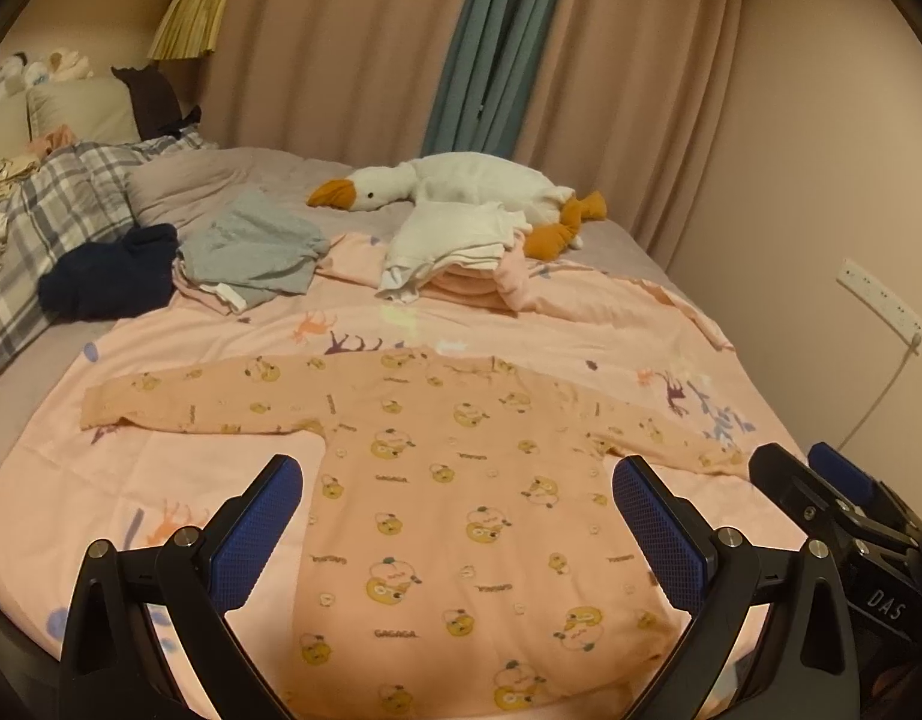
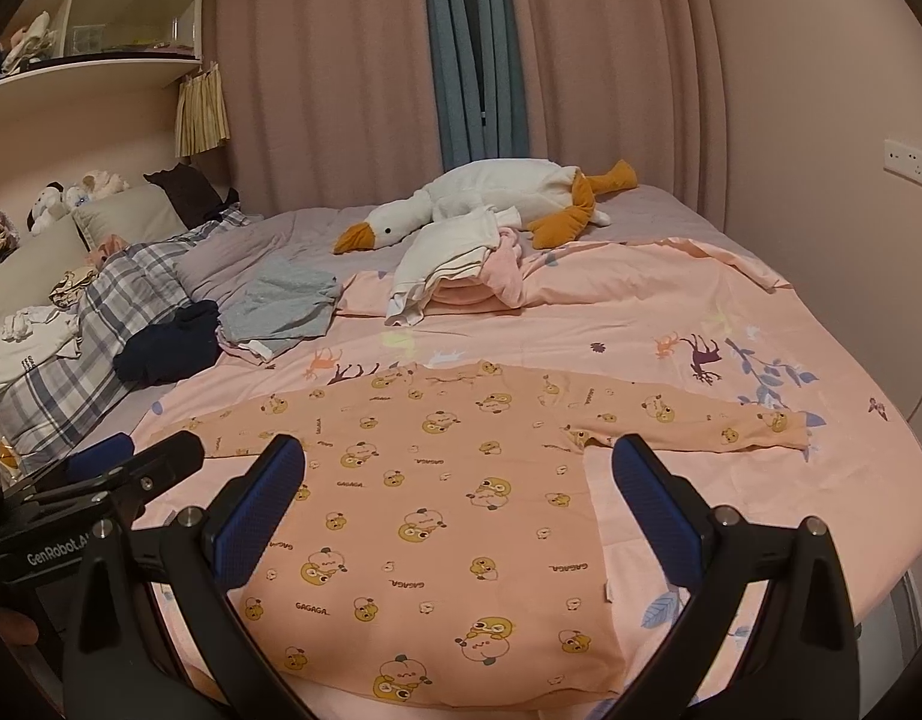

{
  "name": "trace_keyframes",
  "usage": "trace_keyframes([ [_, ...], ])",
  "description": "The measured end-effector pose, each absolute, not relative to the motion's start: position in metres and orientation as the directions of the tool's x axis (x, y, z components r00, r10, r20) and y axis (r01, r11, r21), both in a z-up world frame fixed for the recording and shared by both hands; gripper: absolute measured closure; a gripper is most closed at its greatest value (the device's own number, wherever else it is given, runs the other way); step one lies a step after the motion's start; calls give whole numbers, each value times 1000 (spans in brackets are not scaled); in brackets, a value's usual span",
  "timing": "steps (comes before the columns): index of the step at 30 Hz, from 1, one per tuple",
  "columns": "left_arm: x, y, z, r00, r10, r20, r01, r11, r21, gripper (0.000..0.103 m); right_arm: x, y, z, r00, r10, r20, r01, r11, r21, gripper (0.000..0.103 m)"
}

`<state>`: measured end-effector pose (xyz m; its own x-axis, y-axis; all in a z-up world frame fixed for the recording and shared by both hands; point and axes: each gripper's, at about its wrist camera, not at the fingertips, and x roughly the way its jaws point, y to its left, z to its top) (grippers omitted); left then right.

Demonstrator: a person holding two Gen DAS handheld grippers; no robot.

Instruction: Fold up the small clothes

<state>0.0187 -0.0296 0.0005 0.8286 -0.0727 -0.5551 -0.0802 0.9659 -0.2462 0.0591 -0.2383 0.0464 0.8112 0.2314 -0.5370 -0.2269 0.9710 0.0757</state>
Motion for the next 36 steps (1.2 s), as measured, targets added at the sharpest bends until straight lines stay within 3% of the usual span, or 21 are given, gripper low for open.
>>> trace_keyframes([
  [36,19,-31,3,830,-70,-554,-79,967,-240,0,62,-244,46,825,192,-532,-193,980,53,0],
])
